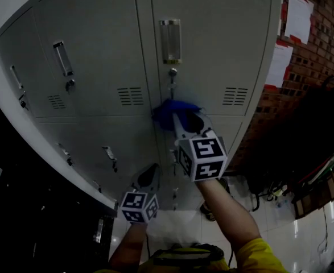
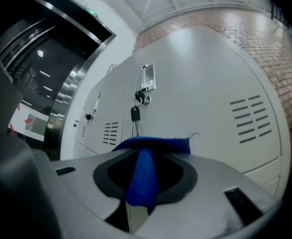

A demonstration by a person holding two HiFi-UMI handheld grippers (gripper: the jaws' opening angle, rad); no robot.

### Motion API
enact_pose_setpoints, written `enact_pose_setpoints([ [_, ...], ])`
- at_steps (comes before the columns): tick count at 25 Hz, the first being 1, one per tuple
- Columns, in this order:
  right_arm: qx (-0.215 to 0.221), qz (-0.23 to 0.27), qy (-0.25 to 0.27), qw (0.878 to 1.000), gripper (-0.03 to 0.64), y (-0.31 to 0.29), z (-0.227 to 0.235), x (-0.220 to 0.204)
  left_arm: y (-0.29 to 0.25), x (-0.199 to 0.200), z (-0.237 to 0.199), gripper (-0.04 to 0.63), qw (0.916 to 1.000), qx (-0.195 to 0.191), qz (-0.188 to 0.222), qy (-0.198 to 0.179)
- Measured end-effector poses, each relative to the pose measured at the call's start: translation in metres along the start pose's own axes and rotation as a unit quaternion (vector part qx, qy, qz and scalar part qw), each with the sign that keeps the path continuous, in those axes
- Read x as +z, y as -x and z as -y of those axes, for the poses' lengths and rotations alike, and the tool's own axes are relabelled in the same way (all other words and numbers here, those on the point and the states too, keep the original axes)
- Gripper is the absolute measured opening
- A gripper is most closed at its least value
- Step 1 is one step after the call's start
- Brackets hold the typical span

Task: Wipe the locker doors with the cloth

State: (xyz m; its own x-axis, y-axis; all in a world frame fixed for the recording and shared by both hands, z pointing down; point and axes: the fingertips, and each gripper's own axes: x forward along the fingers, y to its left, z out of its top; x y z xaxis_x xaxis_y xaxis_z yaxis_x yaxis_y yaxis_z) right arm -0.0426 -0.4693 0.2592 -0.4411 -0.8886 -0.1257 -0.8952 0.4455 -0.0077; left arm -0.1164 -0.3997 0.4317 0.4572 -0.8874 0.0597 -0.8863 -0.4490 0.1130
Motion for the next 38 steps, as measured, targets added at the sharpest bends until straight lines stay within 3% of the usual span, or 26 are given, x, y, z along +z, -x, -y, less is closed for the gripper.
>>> enact_pose_setpoints([
  [4, -0.016, -0.052, 0.004, 0.999, 0.101, 0.005, 0.001, -0.091, 0.006, -0.007, -0.006, 0.000, 1.0000, 0.002, -0.007, 0.000],
  [12, -0.068, -0.134, -0.069, 0.986, 0.101, 0.046, 0.031, -0.324, 0.012, -0.036, -0.012, 0.000, 0.9993, 0.010, -0.035, 0.010],
  [18, -0.063, -0.108, -0.085, 0.989, 0.095, 0.055, 0.035, -0.368, 0.018, -0.053, -0.017, 0.000, 0.9984, 0.019, -0.048, 0.021],
  [25, -0.070, -0.220, -0.079, 0.970, 0.091, 0.057, 0.027, -0.453, 0.019, -0.059, -0.016, 0.000, 0.9980, 0.023, -0.053, 0.024],
  [27, -0.072, -0.215, -0.085, 0.970, 0.089, 0.062, 0.026, -0.445, 0.020, -0.058, -0.018, 0.000, 0.9980, 0.027, -0.053, 0.024],
  [30, -0.074, -0.194, -0.070, 0.976, 0.089, 0.077, 0.023, -0.391, 0.024, -0.053, -0.018, 0.000, 0.9982, 0.028, -0.049, 0.018],
  [34, -0.052, -0.144, -0.055, 0.987, 0.091, 0.109, 0.012, -0.262, 0.032, -0.027, -0.013, 0.000, 0.9988, 0.036, -0.029, -0.018],
  [38, -0.030, -0.057, -0.049, 0.997, 0.092, 0.153, -0.007, -0.123, 0.053, 0.013, 0.007, 0.000, 0.9989, 0.026, 0.002, -0.038],
])
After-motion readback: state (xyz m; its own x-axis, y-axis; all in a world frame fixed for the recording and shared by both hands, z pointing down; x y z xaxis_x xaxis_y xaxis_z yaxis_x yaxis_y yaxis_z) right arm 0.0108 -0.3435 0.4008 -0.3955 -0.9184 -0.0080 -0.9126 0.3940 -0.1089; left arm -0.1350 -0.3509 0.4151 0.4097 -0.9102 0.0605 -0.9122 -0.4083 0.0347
